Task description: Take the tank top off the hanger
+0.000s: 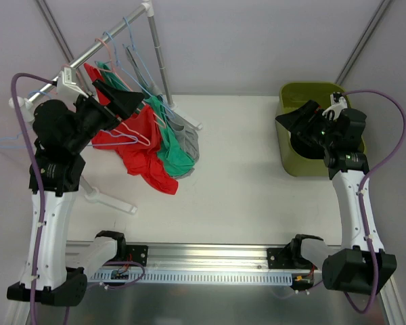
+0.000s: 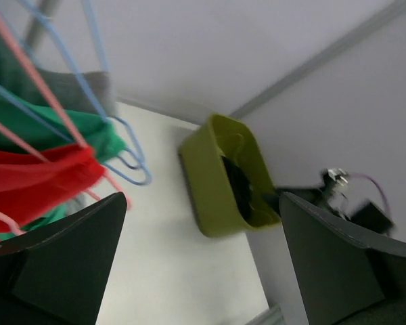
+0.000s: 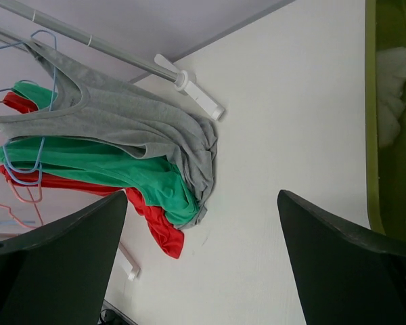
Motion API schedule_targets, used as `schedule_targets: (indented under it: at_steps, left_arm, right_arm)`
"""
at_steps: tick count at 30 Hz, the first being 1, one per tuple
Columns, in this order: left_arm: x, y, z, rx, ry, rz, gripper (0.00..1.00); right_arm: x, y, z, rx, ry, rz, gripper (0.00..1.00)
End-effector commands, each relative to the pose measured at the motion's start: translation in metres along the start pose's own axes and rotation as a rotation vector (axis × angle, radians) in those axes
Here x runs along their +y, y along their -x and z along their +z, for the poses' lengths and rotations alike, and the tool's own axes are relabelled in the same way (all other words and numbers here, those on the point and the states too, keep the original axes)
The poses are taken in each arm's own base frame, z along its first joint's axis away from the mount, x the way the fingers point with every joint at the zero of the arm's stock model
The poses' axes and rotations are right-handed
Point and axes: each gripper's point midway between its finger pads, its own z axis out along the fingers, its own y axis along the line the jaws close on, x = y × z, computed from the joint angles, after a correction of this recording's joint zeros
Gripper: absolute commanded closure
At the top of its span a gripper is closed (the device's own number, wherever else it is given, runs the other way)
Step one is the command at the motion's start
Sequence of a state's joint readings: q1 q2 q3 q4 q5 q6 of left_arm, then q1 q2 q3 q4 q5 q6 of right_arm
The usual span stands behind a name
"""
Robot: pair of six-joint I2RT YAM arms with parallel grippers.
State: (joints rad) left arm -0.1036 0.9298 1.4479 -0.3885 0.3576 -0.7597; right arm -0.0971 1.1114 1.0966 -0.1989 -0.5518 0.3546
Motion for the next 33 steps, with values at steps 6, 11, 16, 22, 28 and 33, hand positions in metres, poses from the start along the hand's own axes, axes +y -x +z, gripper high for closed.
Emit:
schedule_targets:
  at_steps: [6,11,16,22,28,33]
  left_arm:
    - [0.077,0.055,0.016,-0.284,0.435,0.058,0.01]
    - [0.092,0.045,0.022,-0.267,0.483,0.056,0.01]
    - [0.095,0.044,0.042,-0.231,0.482,0.064,0.01]
    - [0.088,0.052,0.077,-0.185,0.445,0.078,0.01]
    - [0.107,0.044,0.1,-0.149,0.488,0.066,0.27]
    - [0.124,0.027,0.099,-0.131,0.537,0.034,0.41]
  right_arm:
    - [0.022,0.003,-0.032,-0.079,0.023,-0.129,0.01]
    - [0.017,-0.003,-0.032,-0.067,0.012,-0.136,0.01]
    - [0.012,-0.007,-0.027,-0.046,0.009,-0.12,0.01]
    - [0.008,-0.013,-0.022,-0.029,0.016,-0.112,0.01]
    - [0.004,-0.019,-0.021,-0.014,0.017,-0.111,0.01]
    - [0.003,-0.02,-0.019,-0.008,0.018,-0.113,0.0]
